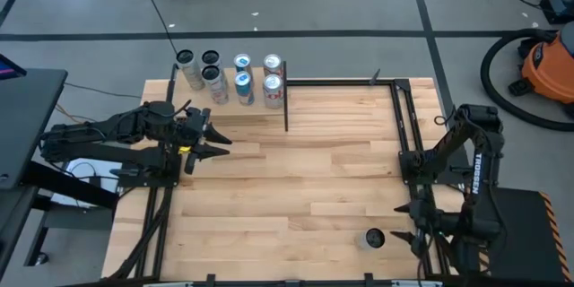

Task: Place canned beverage on shelf
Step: Put the white-yellow soda can on the shelf aligned with the other white-yellow soda can

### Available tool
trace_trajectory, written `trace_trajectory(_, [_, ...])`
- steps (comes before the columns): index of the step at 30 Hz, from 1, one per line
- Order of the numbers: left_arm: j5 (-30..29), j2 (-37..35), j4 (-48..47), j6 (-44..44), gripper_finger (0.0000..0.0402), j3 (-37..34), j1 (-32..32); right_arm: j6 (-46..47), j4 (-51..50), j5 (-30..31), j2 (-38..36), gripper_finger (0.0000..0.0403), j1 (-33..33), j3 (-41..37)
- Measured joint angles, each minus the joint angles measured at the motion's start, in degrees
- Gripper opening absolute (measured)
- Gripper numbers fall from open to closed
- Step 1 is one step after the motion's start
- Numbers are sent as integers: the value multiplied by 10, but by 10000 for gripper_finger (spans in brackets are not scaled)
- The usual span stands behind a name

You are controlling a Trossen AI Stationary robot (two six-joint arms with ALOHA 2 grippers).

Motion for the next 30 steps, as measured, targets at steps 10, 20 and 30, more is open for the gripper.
trace_trajectory(10, [0, 0, 1, -2, 144, 0, 0, -2, 113, 10, -5, 350, 0, -82])
trace_trajectory(20, [0, 0, 1, -12, 144, 0, 0, -2, 150, 18, -12, 350, 0, -94])
trace_trajectory(30, [0, 0, 1, -14, 144, 0, 0, -76, 210, 32, -17, 350, 1, -93])
